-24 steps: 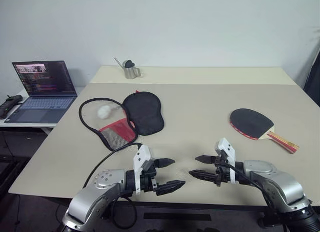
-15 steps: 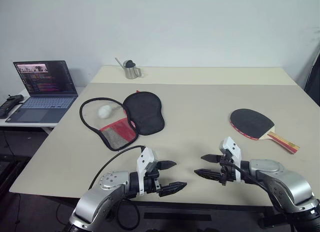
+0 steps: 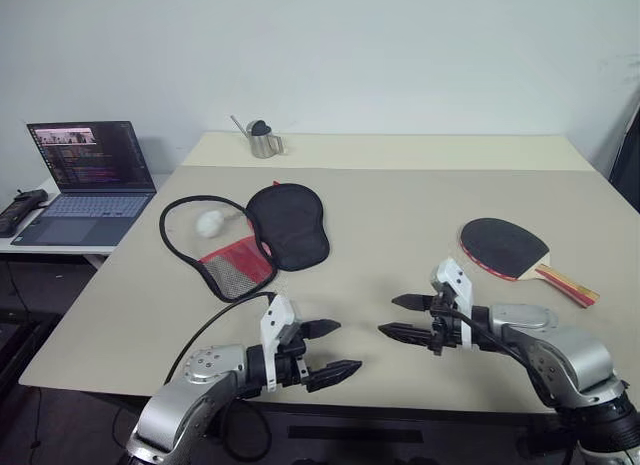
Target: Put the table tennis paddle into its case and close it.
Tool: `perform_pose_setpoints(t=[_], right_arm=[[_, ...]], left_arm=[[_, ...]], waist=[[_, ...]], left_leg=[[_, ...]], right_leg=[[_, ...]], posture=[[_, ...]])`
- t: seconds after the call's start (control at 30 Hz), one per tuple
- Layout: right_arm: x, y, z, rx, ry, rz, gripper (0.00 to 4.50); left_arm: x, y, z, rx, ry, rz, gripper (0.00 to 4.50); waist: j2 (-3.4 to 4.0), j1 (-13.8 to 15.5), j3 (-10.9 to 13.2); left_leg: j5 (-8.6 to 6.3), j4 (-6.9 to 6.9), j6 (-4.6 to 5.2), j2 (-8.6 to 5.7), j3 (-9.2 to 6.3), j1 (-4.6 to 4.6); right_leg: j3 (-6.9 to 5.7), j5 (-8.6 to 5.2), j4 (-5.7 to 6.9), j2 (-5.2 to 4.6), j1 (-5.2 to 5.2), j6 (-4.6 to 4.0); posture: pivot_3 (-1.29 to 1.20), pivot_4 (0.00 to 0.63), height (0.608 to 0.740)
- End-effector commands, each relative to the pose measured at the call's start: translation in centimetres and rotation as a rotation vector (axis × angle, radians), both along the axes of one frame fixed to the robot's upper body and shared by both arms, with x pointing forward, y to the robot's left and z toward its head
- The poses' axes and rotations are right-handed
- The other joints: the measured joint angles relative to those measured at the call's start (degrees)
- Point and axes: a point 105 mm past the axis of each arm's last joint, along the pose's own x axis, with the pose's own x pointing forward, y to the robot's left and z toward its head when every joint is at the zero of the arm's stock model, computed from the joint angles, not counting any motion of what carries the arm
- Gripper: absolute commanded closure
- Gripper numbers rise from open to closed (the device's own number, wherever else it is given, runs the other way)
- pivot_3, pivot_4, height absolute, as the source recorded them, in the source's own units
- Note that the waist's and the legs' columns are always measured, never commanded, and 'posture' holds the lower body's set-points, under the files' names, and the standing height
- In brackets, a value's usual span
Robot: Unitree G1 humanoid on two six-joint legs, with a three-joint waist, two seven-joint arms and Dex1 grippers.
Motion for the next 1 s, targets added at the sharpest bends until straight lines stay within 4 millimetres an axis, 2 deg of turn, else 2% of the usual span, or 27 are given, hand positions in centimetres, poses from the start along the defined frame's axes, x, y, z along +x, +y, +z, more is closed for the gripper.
perform_pose_setpoints(t=[0.03, 0.23, 0.33, 0.53, 0.6, 0.67, 0.8, 1.0], right_arm=[[0.3, 0.6, 1.6, 0.031, -0.037, 0.029, 0.61], [1.3, 1.3, 3.0, 0.086, -0.066, 0.012, 0.61], [2.7, 1.9, 3.8, 0.11, -0.096, -0.02, 0.61], [4.4, 3.7, 5.4, 0.182, -0.116, -0.047, 0.61], [5.6, 4.7, 5.6, 0.176, -0.139, -0.082, 0.61], [6.6, 5.8, 5.3, 0.149, -0.141, -0.102, 0.61], [6.9, 7.5, 5.3, 0.147, -0.144, -0.078, 0.61], [6.1, 8.1, 5.1, 0.147, -0.164, -0.004, 0.61]], left_arm=[[1.1, 0.9, 1.6, -0.018, -0.067, 0.034, 0.0], [3.6, 2.8, 3.4, -0.009, -0.15, 0.106, 0.0], [5.1, 4.6, 4.8, -0.022, -0.189, 0.192, 0.0], [7.3, 7.5, 6.2, 0.004, -0.247, 0.324, 0.0], [8.1, 8.6, 6.8, 0.023, -0.271, 0.377, 0.0], [8.4, 9.6, 7.1, 0.037, -0.284, 0.411, 0.0], [8.6, 11.1, 7.3, 0.057, -0.293, 0.477, 0.0], [7.9, 12.5, 6.8, 0.054, -0.262, 0.557, 0.0]], waist=[[0.0, 0.04, 0.0], [0.0, 0.07, 0.0], [0.0, -0.27, 0.0], [0.0, -0.69, 0.0], [0.0, -0.71, 0.0], [0.0, -0.96, 0.0], [0.0, -1.02, 0.0], [0.0, -0.98, 0.0]], left_leg=[[0.0, 0.0, 0.0, 0.0, 0.0, 0.0], [0.0, -0.01, -0.01, 0.0, -0.01, -0.01], [0.0, -0.01, -0.02, -0.01, 0.01, -0.01], [-0.01, -0.01, -0.06, -0.01, -0.03, -0.01], [-0.01, -0.01, -0.06, -0.01, -0.03, -0.03], [0.0, 0.0, -0.07, 0.0, -0.02, -0.03], [0.0, -0.03, -0.09, 0.01, 0.01, -0.03], [-0.02, -0.02, -0.11, 0.0, 0.07, -0.14]], right_leg=[[0.0, 0.0, 0.0, 0.0, 0.0, 0.0], [-0.02, 0.0, -0.01, 0.0, -0.01, 0.0], [0.01, 0.0, 0.0, 0.0, -0.03, 0.0], [0.01, 0.01, 0.0, 0.02, -0.05, -0.01], [0.01, 0.01, 0.0, 0.01, -0.09, -0.01], [0.05, 0.02, 0.06, 0.02, -0.15, -0.02], [0.13, 0.02, 0.11, 0.04, -0.26, -0.03], [0.22, 0.02, 0.11, 0.03, -0.39, -0.03]], posture=[[0.0, 0.15, 0.74], [0.0, 0.15, 0.74], [0.0, 0.15, 0.74], [0.0, 0.15, 0.74], [0.0, 0.15, 0.74], [0.0, 0.15, 0.74], [0.0, 0.15, 0.74], [0.0, 0.15, 0.74]])
